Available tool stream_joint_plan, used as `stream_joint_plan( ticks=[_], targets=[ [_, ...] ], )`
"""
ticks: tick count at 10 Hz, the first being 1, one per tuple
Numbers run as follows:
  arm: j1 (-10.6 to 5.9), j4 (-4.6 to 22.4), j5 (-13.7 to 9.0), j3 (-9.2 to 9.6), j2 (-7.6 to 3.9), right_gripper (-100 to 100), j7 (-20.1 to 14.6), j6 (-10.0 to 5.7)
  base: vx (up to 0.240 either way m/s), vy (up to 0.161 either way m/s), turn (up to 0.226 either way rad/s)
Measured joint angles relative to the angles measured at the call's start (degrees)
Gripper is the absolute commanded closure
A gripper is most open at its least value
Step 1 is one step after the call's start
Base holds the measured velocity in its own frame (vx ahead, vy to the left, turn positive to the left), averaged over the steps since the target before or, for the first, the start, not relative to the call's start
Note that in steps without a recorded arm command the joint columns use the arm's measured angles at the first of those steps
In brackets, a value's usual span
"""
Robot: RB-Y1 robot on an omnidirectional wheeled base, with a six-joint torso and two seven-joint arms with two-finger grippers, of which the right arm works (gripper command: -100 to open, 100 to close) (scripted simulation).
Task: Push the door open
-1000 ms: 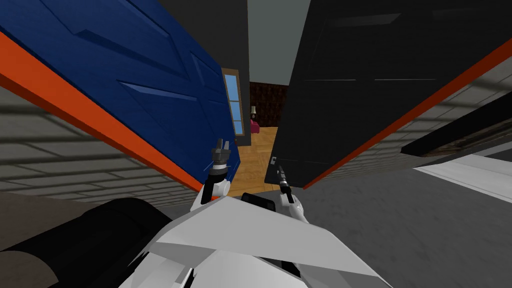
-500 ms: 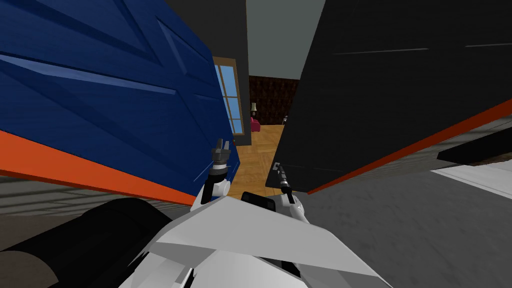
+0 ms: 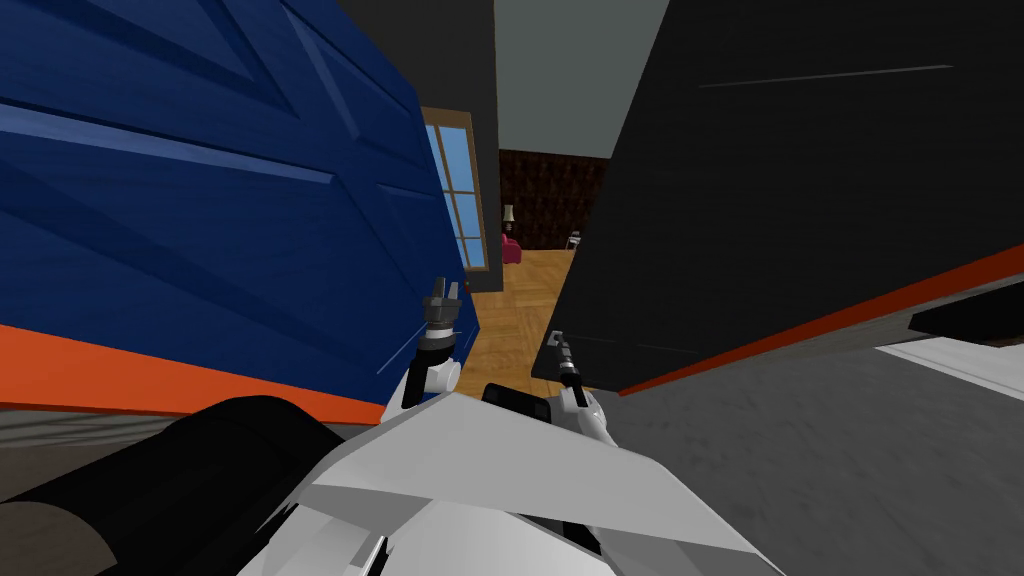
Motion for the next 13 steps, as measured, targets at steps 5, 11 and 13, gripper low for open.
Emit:
stream_joint_plan(
  ticks=[5, 11, 13],
  targets=[
    [0.09, 0.8, -0.2, -0.16, -0.02, 100, 0.2, 0.12, 0.049, 0.019, -0.014],
    [0.68, -1.9, -0.9, -1.00, -0.99, 100, 0.4, 1.27, 0.085, 0.026, -0.007],
    [0.33, -0.5, -1.3, -1.53, -0.95, 100, 1.0, 0.92, 0.127, 0.051, -0.078]
  ],
)
